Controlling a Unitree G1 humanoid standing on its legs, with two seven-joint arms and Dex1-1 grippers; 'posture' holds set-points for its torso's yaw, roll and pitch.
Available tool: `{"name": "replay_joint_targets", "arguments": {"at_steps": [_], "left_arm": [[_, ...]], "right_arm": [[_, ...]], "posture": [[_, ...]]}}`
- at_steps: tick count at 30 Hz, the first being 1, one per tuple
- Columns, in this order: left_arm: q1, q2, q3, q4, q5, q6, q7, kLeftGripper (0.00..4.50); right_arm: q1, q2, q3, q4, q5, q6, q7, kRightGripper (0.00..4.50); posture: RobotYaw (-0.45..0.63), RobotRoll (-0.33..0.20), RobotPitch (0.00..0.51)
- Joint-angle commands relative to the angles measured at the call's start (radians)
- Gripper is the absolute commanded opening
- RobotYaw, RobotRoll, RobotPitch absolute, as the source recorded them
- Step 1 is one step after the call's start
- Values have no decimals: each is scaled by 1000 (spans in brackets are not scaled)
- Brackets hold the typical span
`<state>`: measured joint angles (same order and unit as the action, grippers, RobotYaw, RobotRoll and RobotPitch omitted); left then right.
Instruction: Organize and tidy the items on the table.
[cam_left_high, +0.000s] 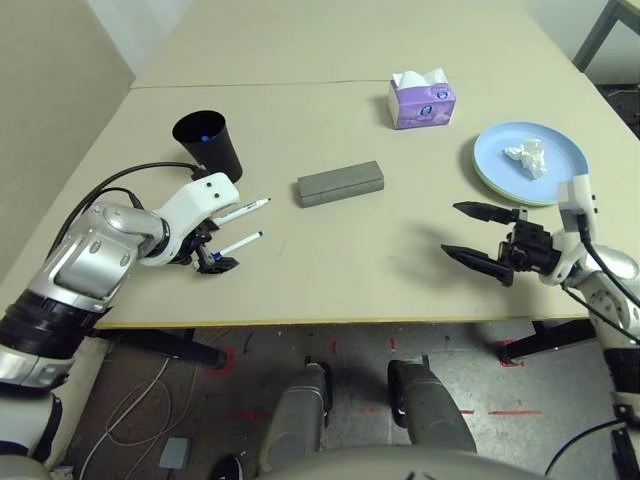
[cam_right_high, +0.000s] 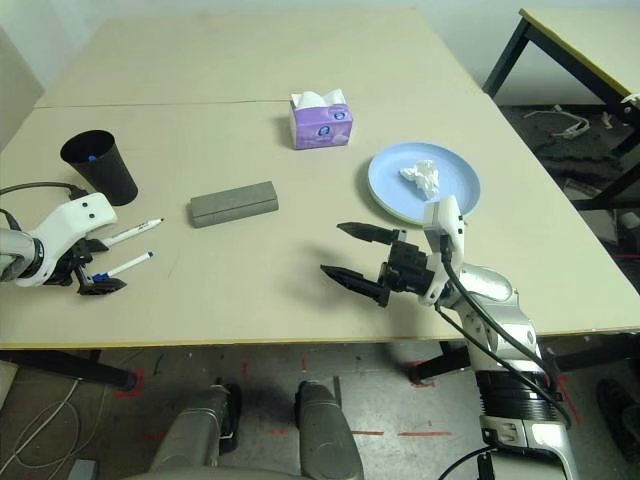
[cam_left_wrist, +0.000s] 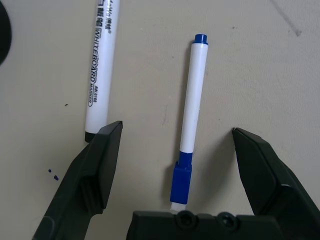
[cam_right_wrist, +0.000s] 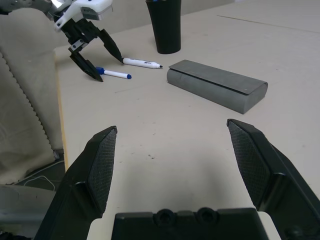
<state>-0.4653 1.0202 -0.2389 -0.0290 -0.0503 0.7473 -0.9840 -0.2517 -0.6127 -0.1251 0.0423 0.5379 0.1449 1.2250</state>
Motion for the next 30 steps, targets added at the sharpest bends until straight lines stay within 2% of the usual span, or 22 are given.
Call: {"name": "replay_joint_targets", "arguments": {"at_steps": [1, 7, 11, 12, 16, 19, 26, 30], "left_arm": [[21, -20, 16, 27, 7, 5, 21, 3605], [17, -2, 46, -24, -12, 23, -9, 1536], [-51, 14, 107, -75, -53, 49, -34, 202], [-71, 17, 121, -83, -64, 55, -39, 13], [-194, 8, 210, -94, -142, 96, -46, 13], [-246, 5, 258, -85, -188, 127, -43, 13], [-148, 68, 247, -143, -206, 180, -45, 13], [-92, 90, 231, -168, -206, 207, -42, 927]], "right_arm": [[19, -9, 4, -28, 4, 15, 0, 4500], [27, -10, 1, -39, 6, 22, -2, 4500], [30, -10, -1, -54, 12, 33, -6, 4500], [31, -10, -2, -57, 13, 36, -6, 4500], [27, -8, 0, -62, 15, 43, -10, 4500], [22, -5, 3, -58, 14, 43, -10, 4500], [20, 3, 14, -49, 6, 36, -10, 4500], [21, 3, 14, -47, 5, 35, -8, 4500]], "posture": [[-210, 0, 185], [-208, 0, 184], [-203, 0, 185], [-201, 0, 185], [-197, 0, 185], [-194, 0, 184], [-192, 0, 185], [-194, 0, 185]]}}
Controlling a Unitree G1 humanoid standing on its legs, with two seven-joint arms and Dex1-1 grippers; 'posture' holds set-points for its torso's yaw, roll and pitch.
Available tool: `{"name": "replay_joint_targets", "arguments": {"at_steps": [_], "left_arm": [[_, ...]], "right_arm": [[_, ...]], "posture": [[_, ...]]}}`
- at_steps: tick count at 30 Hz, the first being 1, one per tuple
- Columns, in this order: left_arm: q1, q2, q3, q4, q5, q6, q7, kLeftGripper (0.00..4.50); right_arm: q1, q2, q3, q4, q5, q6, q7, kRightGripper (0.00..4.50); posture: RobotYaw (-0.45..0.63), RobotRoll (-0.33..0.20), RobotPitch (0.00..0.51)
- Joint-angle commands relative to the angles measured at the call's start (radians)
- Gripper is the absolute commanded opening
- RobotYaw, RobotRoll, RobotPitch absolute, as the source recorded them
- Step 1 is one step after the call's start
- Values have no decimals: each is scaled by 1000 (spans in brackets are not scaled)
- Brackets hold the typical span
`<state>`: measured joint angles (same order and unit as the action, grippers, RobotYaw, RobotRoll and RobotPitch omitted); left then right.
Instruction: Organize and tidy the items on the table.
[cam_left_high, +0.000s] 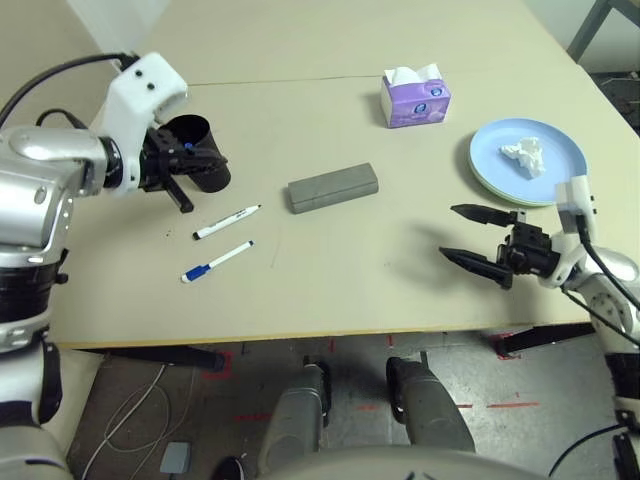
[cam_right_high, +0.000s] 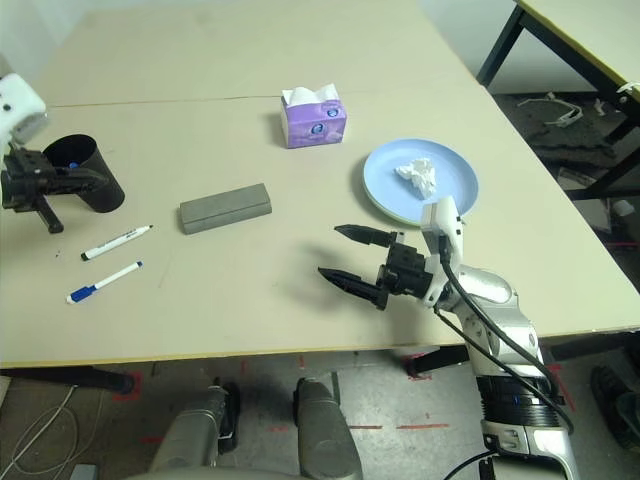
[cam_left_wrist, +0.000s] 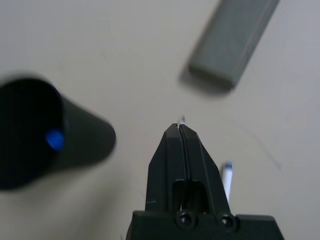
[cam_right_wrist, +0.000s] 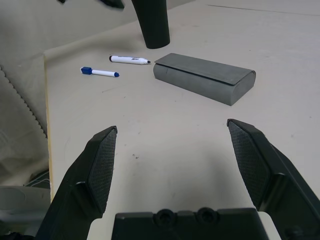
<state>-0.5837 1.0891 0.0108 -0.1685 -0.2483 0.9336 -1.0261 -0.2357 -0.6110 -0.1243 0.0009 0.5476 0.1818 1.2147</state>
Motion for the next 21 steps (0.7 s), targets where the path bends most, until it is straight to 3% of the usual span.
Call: {"name": "replay_joint_targets", "arguments": {"at_steps": [1, 10, 21], "left_arm": [[41, 21, -23, -31, -6, 24, 2, 1259], [102, -17, -57, -14, -3, 13, 31, 4391], [128, -19, -124, 14, 15, -23, 17, 4481]], "right_arm": [[6, -1, 14, -6, -6, -2, 3, 4500], [13, -5, 14, -12, -6, -1, 6, 4500], [37, -10, 9, -43, 5, 15, 3, 4500]], "posture": [[-194, 0, 185], [-200, 0, 187], [-216, 0, 194]]}}
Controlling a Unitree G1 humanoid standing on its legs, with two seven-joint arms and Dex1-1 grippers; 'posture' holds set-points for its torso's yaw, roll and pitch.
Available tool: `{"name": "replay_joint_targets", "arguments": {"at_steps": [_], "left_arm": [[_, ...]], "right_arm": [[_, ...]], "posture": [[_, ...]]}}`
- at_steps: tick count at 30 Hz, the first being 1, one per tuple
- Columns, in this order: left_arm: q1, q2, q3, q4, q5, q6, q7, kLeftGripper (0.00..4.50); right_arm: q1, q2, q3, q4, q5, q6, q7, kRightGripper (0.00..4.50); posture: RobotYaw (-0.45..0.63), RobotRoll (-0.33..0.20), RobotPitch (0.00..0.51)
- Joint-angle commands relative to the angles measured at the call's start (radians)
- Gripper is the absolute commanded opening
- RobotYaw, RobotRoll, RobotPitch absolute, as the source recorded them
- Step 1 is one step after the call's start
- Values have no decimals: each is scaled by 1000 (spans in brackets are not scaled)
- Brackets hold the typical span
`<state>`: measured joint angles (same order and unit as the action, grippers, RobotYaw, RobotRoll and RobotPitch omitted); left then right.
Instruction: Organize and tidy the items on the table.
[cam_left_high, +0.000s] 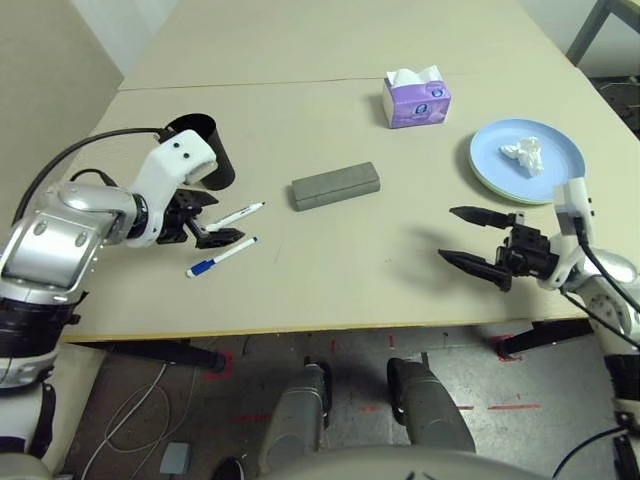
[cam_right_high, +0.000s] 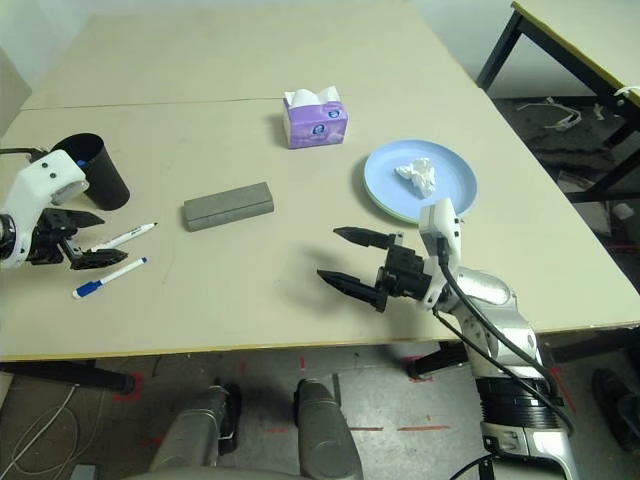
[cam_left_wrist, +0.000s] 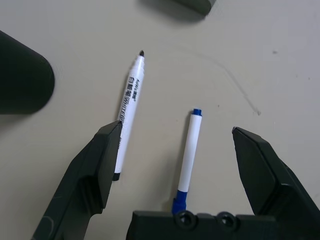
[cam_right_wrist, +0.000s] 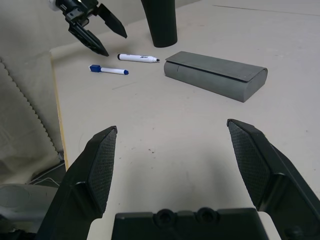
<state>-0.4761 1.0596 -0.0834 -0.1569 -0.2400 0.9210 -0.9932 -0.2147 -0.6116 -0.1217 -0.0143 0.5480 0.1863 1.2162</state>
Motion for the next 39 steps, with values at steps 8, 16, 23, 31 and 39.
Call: {"name": "replay_joint_targets", "arguments": {"at_steps": [8, 16, 23, 31, 39], "left_arm": [[37, 88, -131, 34, 64, -55, -97, 4481], [31, 69, -163, 89, 109, -96, -102, 4481], [27, 8, -137, 139, 123, -146, -66, 4481], [43, -26, -123, 183, 140, -184, -58, 4296], [65, 8, -114, 132, 122, -144, -104, 1879]], "right_arm": [[22, -13, 1, -40, 7, 19, -3, 4500], [29, -14, -1, -52, 10, 27, -10, 4500], [26, -16, -2, -63, 13, 37, -18, 4500], [26, -18, -4, -70, 14, 42, -20, 4500], [23, -15, -2, -72, 15, 46, -25, 4500]], "posture": [[-223, 0, 194], [-229, 0, 196], [-226, 0, 194], [-227, 0, 196], [-226, 0, 195]]}}
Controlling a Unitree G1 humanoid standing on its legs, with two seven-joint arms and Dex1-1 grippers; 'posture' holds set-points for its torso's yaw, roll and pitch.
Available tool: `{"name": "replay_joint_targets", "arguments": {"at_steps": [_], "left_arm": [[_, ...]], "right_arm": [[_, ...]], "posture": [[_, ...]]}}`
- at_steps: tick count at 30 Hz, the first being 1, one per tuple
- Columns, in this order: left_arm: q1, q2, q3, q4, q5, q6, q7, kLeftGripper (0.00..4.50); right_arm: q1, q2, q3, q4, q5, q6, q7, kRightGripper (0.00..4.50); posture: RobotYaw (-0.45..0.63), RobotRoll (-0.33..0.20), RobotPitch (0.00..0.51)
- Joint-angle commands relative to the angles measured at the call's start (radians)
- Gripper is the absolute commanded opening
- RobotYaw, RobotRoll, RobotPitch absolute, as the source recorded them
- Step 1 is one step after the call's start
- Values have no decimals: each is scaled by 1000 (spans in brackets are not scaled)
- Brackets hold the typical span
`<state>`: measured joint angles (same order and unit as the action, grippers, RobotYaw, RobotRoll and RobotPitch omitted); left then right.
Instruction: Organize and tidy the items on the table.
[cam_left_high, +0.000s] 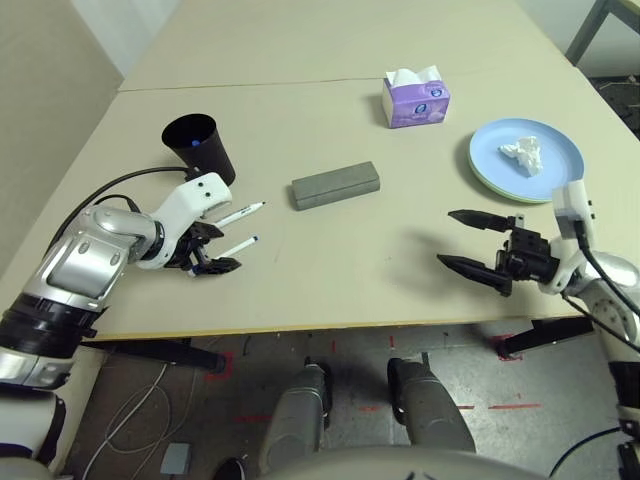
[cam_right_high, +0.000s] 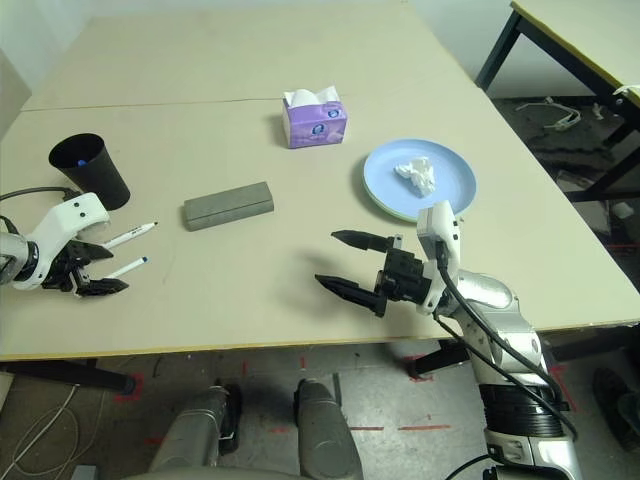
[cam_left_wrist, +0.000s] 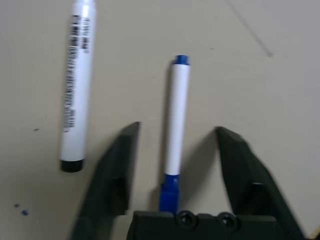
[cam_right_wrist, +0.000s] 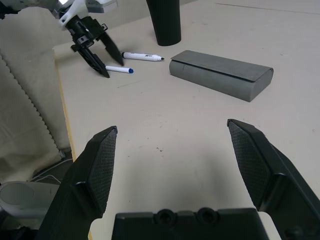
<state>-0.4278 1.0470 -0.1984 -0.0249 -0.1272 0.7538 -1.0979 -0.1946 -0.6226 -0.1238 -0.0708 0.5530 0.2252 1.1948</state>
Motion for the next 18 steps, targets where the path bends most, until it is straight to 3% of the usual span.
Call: {"name": "replay_joint_targets", "arguments": {"at_steps": [1, 6, 9, 13, 18], "left_arm": [[15, 23, 2, -6, 10, 28, -2, 1591], [0, 48, 9, -51, -10, 62, -29, 34], [-27, 45, 48, -90, -60, 86, -49, 34], [-113, -47, 199, -113, -211, 140, -31, 34], [-205, -146, 381, -100, -322, 140, 62, 34]], "right_arm": [[2, -3, 1, -15, 10, 7, -4, 4500], [0, -4, 1, -13, 12, 8, -4, 4500], [-2, -4, 1, -10, 12, 8, -5, 4500], [-6, 5, -5, -9, 22, 13, -14, 4500], [-14, 17, -3, -7, 38, 21, -27, 4500]], "posture": [[-224, 0, 195], [-222, 0, 197], [-220, 0, 197], [-216, 0, 196], [-206, 0, 191]]}}
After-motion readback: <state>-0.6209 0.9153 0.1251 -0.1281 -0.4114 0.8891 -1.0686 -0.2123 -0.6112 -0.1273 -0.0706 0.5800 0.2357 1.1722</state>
